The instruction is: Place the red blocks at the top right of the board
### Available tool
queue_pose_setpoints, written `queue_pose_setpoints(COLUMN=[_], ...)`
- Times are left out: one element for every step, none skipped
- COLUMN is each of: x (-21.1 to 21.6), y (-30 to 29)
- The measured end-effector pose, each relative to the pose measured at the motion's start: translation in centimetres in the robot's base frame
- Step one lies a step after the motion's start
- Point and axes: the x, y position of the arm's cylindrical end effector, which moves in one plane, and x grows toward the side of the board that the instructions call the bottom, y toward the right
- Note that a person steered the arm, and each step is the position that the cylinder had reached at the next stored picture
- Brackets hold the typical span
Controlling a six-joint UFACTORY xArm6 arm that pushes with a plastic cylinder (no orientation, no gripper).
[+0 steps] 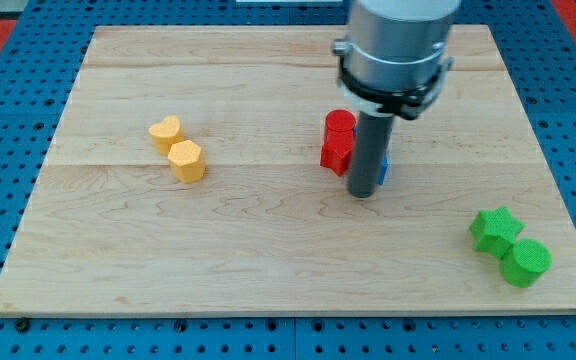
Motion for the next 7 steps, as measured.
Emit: queue_pose_setpoints(x=[-0.1, -2.4, -6.2, -11.1, -15.8, -19.1, -19.2], y=[-2.7, -2.2, 1.1, 2.4, 2.9, 3.1, 2.0])
